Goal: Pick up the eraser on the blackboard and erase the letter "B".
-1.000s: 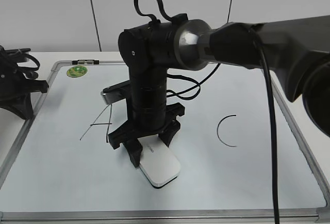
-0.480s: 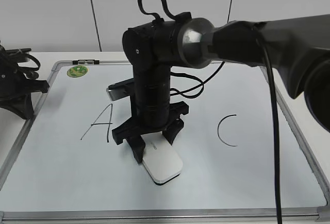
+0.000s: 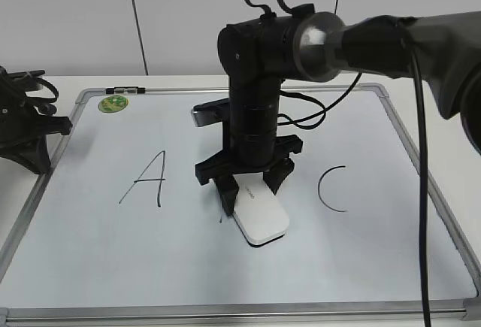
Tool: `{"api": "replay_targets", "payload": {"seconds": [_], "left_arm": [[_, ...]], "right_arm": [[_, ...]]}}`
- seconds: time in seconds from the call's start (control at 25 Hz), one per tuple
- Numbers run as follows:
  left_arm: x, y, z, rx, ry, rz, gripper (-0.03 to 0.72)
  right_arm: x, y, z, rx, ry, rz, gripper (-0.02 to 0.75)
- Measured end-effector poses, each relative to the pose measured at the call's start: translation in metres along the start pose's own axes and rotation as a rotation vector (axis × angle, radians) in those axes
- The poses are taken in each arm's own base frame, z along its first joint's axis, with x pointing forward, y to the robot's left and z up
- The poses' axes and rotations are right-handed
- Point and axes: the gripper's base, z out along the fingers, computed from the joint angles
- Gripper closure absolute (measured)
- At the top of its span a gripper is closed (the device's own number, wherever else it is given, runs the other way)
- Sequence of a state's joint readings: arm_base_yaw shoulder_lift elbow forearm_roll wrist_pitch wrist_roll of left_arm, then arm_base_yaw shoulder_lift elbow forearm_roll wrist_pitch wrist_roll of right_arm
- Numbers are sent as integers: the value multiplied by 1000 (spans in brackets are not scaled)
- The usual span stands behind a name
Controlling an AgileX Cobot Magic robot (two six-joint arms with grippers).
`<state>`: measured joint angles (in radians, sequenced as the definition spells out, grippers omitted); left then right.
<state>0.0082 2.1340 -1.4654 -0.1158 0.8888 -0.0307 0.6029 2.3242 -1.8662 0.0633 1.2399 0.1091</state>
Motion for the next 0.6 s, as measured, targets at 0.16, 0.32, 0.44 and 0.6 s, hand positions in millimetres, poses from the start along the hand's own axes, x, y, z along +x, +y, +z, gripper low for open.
{"api": "replay_targets", "payload": {"seconds": [0.16, 0.32, 0.44, 0.6], "left_arm": [[0, 1, 0, 2, 0, -3, 660], [0, 0, 0, 3, 0, -5, 660], [0, 0, 0, 3, 0, -5, 660], [0, 0, 0, 7, 1, -8, 660]], "right_arm": [[-2, -15, -2, 1, -4, 30, 206], [-3, -22, -2, 14, -6, 43, 206], [-3, -23, -3, 22, -11, 48, 206], [-3, -28, -10, 46, -36, 66, 206]]}}
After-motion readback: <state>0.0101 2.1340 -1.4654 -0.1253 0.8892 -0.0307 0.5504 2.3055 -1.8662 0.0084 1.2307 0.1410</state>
